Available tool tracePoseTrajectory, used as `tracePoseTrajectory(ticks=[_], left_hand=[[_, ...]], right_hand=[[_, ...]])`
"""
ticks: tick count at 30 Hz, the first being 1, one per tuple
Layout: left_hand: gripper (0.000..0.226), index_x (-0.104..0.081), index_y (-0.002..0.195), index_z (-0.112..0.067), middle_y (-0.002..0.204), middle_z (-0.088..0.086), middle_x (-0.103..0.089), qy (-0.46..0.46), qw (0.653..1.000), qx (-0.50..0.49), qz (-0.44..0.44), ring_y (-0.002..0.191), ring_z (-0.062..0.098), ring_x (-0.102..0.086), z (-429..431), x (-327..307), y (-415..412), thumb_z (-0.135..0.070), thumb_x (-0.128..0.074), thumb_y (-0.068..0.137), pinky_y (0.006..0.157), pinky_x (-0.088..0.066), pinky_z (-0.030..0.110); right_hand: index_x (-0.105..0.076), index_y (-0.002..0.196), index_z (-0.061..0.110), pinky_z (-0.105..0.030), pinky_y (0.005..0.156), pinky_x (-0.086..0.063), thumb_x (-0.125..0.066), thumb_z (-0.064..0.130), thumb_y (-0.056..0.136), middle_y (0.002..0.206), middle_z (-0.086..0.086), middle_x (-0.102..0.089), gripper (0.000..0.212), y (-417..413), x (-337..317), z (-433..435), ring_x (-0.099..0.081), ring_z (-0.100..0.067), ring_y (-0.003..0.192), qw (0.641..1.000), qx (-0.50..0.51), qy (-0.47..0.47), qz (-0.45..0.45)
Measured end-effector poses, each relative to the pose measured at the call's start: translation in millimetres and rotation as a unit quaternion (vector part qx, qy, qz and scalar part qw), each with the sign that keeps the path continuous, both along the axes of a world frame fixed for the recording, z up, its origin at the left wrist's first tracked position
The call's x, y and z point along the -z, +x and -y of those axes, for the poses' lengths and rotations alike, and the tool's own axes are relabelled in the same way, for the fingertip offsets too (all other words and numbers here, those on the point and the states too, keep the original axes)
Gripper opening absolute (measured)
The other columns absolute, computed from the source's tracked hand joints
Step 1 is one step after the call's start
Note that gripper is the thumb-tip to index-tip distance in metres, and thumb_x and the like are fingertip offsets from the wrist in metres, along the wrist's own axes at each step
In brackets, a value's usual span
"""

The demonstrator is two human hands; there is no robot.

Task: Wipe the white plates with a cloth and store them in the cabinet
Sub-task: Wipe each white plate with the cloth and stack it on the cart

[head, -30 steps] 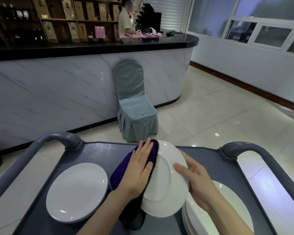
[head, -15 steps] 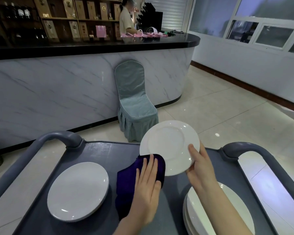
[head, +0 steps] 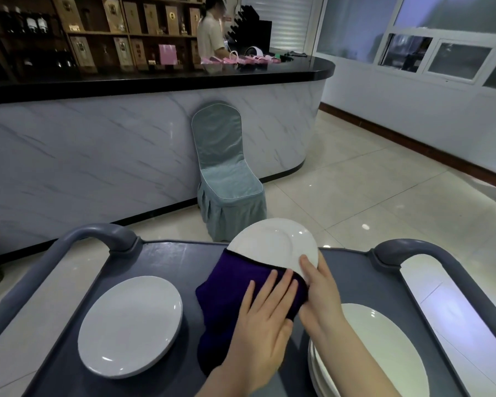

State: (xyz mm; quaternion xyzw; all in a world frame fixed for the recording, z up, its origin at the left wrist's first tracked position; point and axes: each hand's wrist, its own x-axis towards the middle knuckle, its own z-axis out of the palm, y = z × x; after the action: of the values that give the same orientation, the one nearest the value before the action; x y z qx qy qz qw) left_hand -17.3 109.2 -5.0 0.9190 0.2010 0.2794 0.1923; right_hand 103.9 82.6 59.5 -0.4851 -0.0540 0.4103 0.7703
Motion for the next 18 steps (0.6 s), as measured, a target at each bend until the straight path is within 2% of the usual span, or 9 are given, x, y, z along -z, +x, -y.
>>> tracePoseTrajectory(ticks=[4, 7, 9, 15, 18], left_hand=[[0.061, -0.022, 0.154, -0.025, 0.163, -0.015, -0.012, -0.036, 0.999, 0.013, -0.006, 0.151, 0.008, -0.005, -19, -4, -4, -0.018, -0.032, 0.094, 0.121, -0.002, 0.034], [0.066, -0.024, 0.154, -0.022, 0.163, -0.010, -0.016, -0.041, 0.999, -0.009, 0.001, 0.151, 0.013, -0.012, -15, 11, -17, -0.017, -0.040, 0.090, 0.119, -0.013, 0.039], [0.073, -0.017, 0.156, -0.024, 0.163, -0.010, -0.014, -0.034, 0.999, -0.003, -0.003, 0.150, 0.015, -0.013, -7, 19, -19, -0.019, -0.044, 0.088, 0.118, -0.016, 0.040], [0.062, -0.009, 0.156, -0.028, 0.163, -0.019, 0.001, -0.028, 0.999, 0.015, -0.033, 0.150, 0.008, 0.005, -11, -4, 8, -0.024, -0.030, 0.098, 0.121, 0.005, 0.034], [0.058, -0.007, 0.156, -0.028, 0.162, -0.020, 0.002, -0.022, 0.999, 0.022, -0.036, 0.150, 0.006, 0.006, -18, -11, 11, -0.027, -0.025, 0.100, 0.121, 0.006, 0.032]], right_hand=[[-0.065, 0.125, 0.017, -0.040, 0.084, -0.058, -0.051, 0.008, 0.100, 0.116, -0.012, -0.073, 0.030, 4, -3, -1, -0.068, -0.030, 0.109, 1.000, -0.010, -0.026, -0.005], [-0.064, 0.127, 0.020, -0.046, 0.090, -0.053, -0.052, 0.009, 0.099, 0.117, -0.009, -0.072, 0.032, 14, -7, 1, -0.066, -0.031, 0.113, 1.000, 0.002, -0.028, 0.014], [-0.063, 0.128, 0.021, -0.047, 0.093, -0.052, -0.051, 0.010, 0.100, 0.119, -0.008, -0.072, 0.033, 16, -8, 1, -0.065, -0.030, 0.115, 0.999, 0.010, -0.024, 0.025], [-0.065, 0.127, 0.019, -0.043, 0.101, -0.051, -0.052, 0.009, 0.100, 0.119, -0.007, -0.072, 0.031, -3, 0, 2, -0.066, -0.025, 0.115, 0.999, 0.004, -0.028, 0.025], [-0.065, 0.126, 0.017, -0.036, 0.092, -0.053, -0.052, 0.006, 0.099, 0.118, -0.008, -0.073, 0.032, -2, -2, 4, -0.067, -0.024, 0.112, 0.999, -0.003, -0.031, 0.023]])
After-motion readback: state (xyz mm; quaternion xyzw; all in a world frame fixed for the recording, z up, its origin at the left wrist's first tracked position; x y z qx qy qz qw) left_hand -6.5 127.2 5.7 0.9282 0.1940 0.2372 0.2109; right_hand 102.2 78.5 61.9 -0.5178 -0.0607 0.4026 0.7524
